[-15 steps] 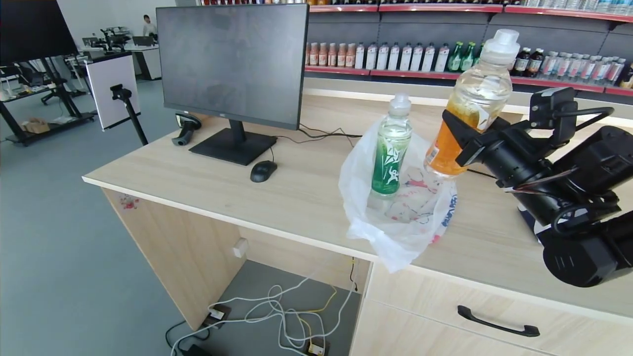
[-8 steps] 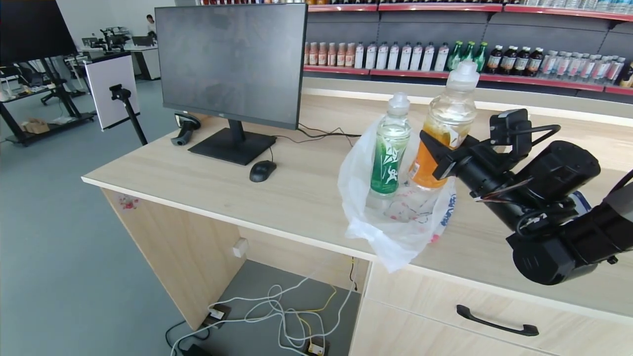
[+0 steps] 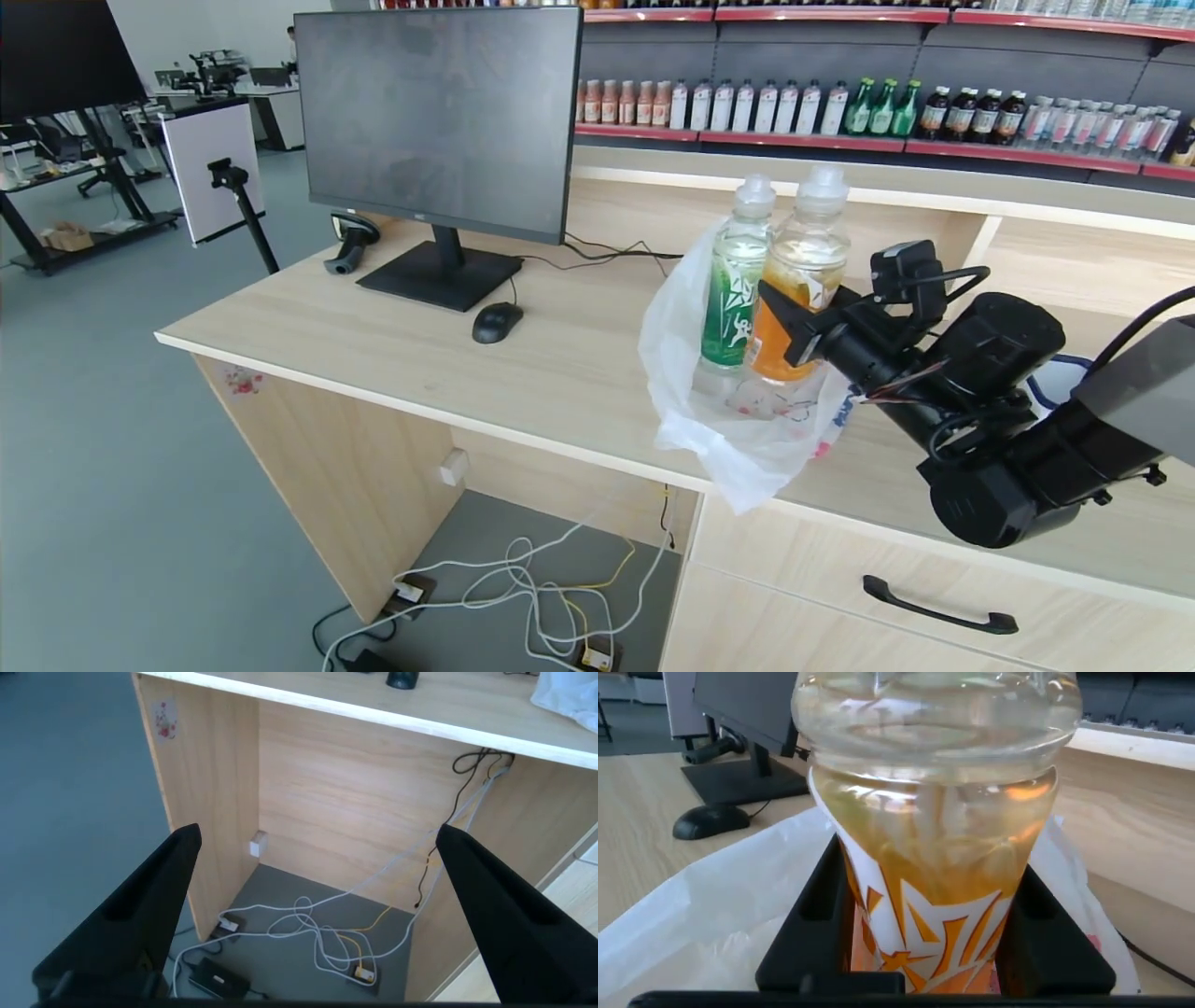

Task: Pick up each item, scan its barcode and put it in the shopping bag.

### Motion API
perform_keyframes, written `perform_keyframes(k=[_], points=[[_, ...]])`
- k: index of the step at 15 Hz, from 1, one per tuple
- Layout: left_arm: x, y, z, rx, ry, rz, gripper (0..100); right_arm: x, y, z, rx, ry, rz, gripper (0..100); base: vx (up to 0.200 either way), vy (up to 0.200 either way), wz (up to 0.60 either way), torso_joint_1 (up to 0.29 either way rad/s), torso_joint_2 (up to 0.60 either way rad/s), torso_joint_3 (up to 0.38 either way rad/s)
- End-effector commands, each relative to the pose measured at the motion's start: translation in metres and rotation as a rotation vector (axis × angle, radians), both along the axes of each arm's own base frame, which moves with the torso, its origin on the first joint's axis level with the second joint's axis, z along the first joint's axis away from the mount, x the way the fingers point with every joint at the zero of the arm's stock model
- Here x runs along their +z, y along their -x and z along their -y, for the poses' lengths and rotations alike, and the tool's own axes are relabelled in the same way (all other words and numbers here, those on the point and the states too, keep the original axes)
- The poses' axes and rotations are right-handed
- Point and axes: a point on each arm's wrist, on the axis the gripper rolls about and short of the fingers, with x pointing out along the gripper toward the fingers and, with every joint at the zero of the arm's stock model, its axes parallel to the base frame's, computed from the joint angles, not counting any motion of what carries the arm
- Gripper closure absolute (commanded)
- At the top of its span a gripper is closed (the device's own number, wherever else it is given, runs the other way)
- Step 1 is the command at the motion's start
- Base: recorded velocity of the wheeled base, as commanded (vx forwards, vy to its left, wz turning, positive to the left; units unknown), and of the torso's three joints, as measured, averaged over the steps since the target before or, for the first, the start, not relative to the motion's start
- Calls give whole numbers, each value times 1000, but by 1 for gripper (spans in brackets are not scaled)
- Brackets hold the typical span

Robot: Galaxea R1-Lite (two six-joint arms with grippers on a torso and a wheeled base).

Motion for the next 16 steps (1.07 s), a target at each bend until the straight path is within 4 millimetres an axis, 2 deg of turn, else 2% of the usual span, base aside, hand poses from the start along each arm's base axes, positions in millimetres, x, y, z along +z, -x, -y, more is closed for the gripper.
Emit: perform_keyframes(k=[1,5,8,11,16], points=[[0,0,0,1,1,1,0,-8,-2,-1,1,6,-19,100,0,0,0,0,0,0],[0,0,0,1,1,1,0,-16,-8,-2,-2,13,-32,100,0,0,0,0,0,0],[0,0,0,1,1,1,0,-31,-4,-5,8,31,-89,100,0,0,0,0,0,0],[0,0,0,1,1,1,0,-39,-4,-12,25,37,-109,100,0,0,0,0,0,0],[0,0,0,1,1,1,0,-46,-2,-9,16,52,-137,100,0,0,0,0,0,0]])
